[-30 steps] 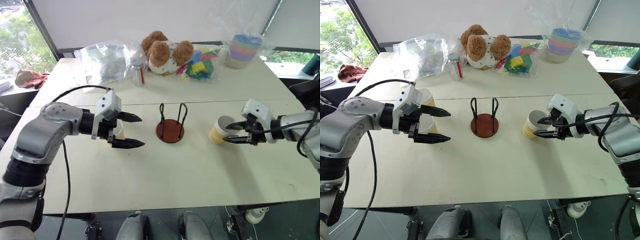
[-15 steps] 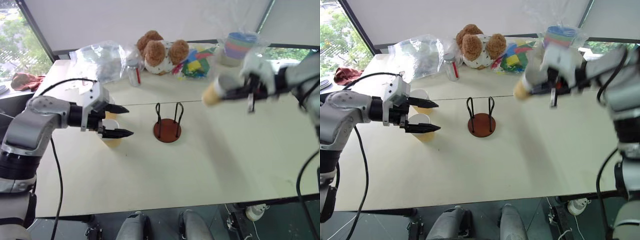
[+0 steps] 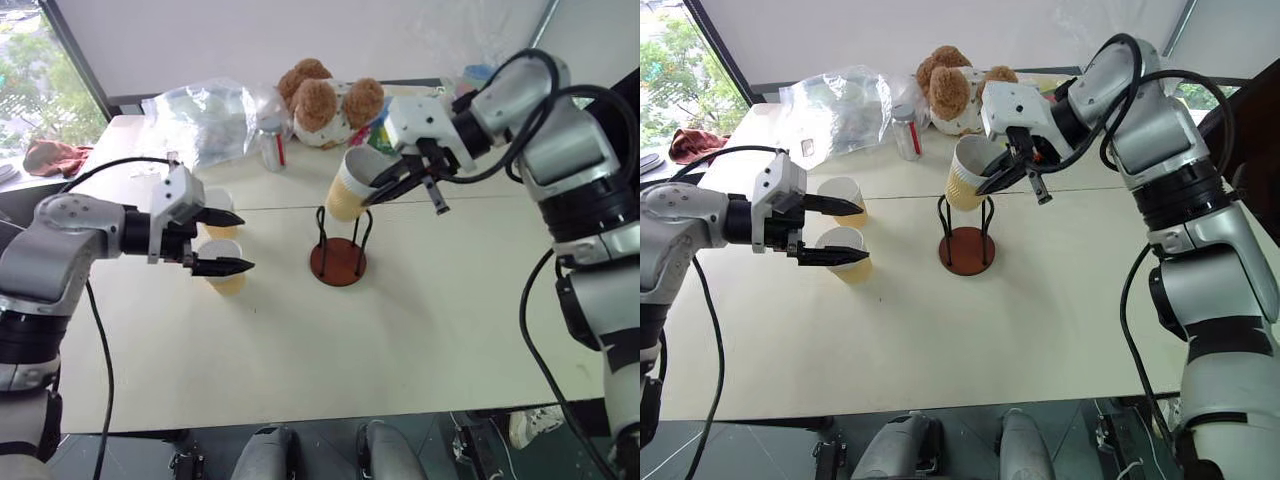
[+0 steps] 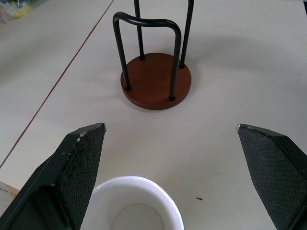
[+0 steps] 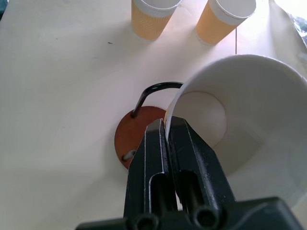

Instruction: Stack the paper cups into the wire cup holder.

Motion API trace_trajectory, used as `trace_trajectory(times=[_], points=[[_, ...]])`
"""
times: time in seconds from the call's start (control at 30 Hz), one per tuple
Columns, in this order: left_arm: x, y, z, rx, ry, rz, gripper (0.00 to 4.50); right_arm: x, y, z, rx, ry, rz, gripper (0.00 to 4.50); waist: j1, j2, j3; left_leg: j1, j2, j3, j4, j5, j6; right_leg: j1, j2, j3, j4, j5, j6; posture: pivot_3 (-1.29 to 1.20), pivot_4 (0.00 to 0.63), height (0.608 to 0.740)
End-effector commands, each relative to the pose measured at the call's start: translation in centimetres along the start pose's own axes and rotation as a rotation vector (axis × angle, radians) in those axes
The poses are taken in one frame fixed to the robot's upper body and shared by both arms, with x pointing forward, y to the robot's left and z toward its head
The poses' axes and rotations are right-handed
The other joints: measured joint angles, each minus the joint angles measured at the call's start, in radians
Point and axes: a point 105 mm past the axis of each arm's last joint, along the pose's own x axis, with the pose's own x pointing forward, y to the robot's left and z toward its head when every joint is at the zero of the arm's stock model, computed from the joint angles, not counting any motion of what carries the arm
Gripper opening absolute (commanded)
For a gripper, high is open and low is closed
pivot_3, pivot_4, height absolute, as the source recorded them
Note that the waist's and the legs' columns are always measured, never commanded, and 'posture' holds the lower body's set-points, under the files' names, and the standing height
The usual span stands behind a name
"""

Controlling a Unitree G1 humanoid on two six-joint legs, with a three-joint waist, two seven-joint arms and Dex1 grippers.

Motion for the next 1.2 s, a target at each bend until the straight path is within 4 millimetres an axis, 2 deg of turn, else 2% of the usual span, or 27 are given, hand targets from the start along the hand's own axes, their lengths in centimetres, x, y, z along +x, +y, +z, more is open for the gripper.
trace_trajectory(times=[0.03, 0.4, 0.5, 0.67, 0.73, 0.83, 0.9, 0.97, 1.1, 1.2], points=[[-0.9, 0.0, 1.1, 0.038, -0.025, 0.032, 4.5, -0.2, -0.3, 0.7, -0.035, 0.0, 0.012, 0.06, -0.001, 0.0, 0.0, 0.0, 0.0, 0.0, 0.0, 0.0, 0.0, 0.0, 0.0, 0.0, 0.0, 0.0, 0.0, 0.0, 0.15, 0.74], [-0.6, 0.4, 1.3, 0.039, -0.04, 0.033, 4.5, 1.3, 0.3, 0.3, -0.037, 0.035, 0.122, 0.06, -0.001, 0.0, 0.0, 0.0, 0.0, 0.0, 0.0, 0.0, 0.0, -0.001, 0.0, 0.0, 0.001, 0.0, 0.0, 0.0, 0.15, 0.74], [-0.5, 0.4, 1.2, 0.039, -0.041, 0.032, 4.5, 1.6, 0.2, 0.0, -0.04, 0.047, 0.135, 0.97, -0.001, 0.0, 0.0, 0.0, 0.0, 0.0, 0.0, 0.0, 0.0, -0.001, 0.0, 0.0, 0.001, 0.0, 0.0, 0.0, 0.15, 0.74], [-0.5, 0.7, 1.3, 0.047, -0.049, 0.047, 4.5, 1.4, -0.6, 0.1, -0.054, 0.039, 0.101, 3.47, -0.003, 0.0, 0.0, 0.0, 0.0, 0.0, 0.0, 0.0, 0.0, -0.001, 0.0, 0.0, 0.001, 0.0, 0.0, 0.0, 0.15, 0.74], [-0.7, 0.9, 1.5, 0.054, -0.049, 0.057, 4.5, 0.6, -0.9, 0.2, -0.052, 0.033, 0.068, 3.47, -0.003, 0.0, 0.0, 0.0, 0.0, 0.0, 0.0, 0.0, 0.0, -0.001, 0.0, 0.0, 0.001, 0.0, 0.0, 0.0, 0.15, 0.74], [-1.7, 1.2, 1.6, 0.077, -0.024, 0.083, 4.5, -1.9, -1.1, 0.5, -0.009, -0.013, -0.022, 3.47, 0.002, 0.0, 0.0, 0.0, 0.0, 0.0, 0.0, 0.0, 0.0, -0.001, 0.0, 0.0, 0.001, 0.0, 0.0, 0.0, 0.15, 0.74], [-3.0, 1.2, 1.6, 0.096, 0.023, 0.09, 4.5, -4.3, 0.0, 0.9, 0.094, -0.113, -0.078, 3.47, 0.005, 0.0, 0.0, -0.001, 0.0, 0.0, 0.0, 0.0, 0.0, -0.001, 0.0, 0.0, 0.0, 0.0, 0.0, 0.0, 0.15, 0.74], [-4.0, 1.3, 1.7, 0.129, 0.06, 0.091, 4.5, -5.7, 1.6, 1.4, 0.189, -0.218, -0.108, 3.47, 0.006, -0.001, 0.001, -0.004, 0.0, -0.002, 0.0, 0.0, 0.0, -0.002, 0.0, -0.001, -0.001, 0.0, 0.0, 0.0, 0.15, 0.74], [-4.4, 1.5, 2.1, 0.175, 0.108, 0.045, 4.5, -5.0, 3.7, 2.5, 0.344, -0.403, -0.178, 3.47, 0.005, -0.002, 0.0, -0.004, 0.0, -0.001, 0.0, -0.001, 0.0, -0.001, -0.001, -0.002, -0.002, 0.0, 0.0, 0.0, 0.15, 0.74], [-4.6, 1.1, 1.7, 0.23, 0.199, -0.017, 4.5, -3.5, 5.5, 1.1, 0.48, -0.458, -0.29, 3.47, 0.001, -0.002, 0.0, 0.001, 0.0, 0.002, 0.0, -0.001, 0.001, -0.001, -0.002, 0.001, -0.001, 0.001, 0.0, 0.0, 0.15, 0.74]])
